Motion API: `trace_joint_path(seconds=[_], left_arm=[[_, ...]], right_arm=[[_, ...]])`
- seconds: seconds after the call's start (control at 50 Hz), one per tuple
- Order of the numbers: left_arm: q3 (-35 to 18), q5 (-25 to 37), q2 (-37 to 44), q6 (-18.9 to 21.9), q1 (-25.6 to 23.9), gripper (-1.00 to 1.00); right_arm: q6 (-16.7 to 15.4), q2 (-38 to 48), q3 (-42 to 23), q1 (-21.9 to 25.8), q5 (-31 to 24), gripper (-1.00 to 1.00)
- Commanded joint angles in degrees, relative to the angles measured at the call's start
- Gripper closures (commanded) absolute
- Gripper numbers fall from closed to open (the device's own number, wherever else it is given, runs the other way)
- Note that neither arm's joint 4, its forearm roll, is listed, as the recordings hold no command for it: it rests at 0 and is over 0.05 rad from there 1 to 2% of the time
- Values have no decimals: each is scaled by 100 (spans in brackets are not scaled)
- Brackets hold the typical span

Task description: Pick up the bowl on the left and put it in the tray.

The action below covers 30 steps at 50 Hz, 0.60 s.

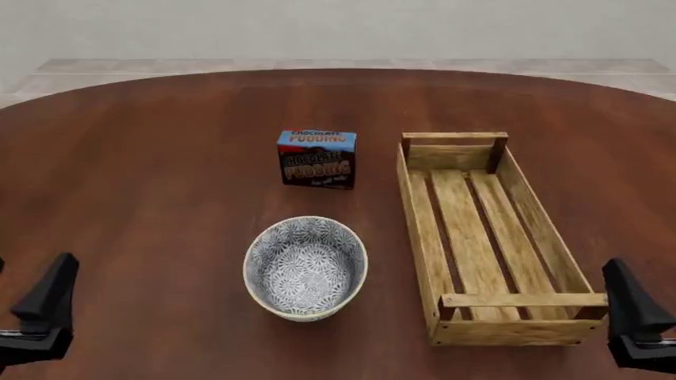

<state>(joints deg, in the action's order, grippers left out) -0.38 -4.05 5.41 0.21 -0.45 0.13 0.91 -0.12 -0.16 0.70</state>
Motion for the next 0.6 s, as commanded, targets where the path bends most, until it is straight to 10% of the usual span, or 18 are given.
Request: trace_joint_path(seconds=[0.02, 0.6], left_arm=[[20, 377, -486, -22, 54, -100], [21, 357, -511, -14, 70, -100]], right_arm=[[16, -39, -9, 37, -41, -100], [-105, 598, -11, 107, 436, -100]])
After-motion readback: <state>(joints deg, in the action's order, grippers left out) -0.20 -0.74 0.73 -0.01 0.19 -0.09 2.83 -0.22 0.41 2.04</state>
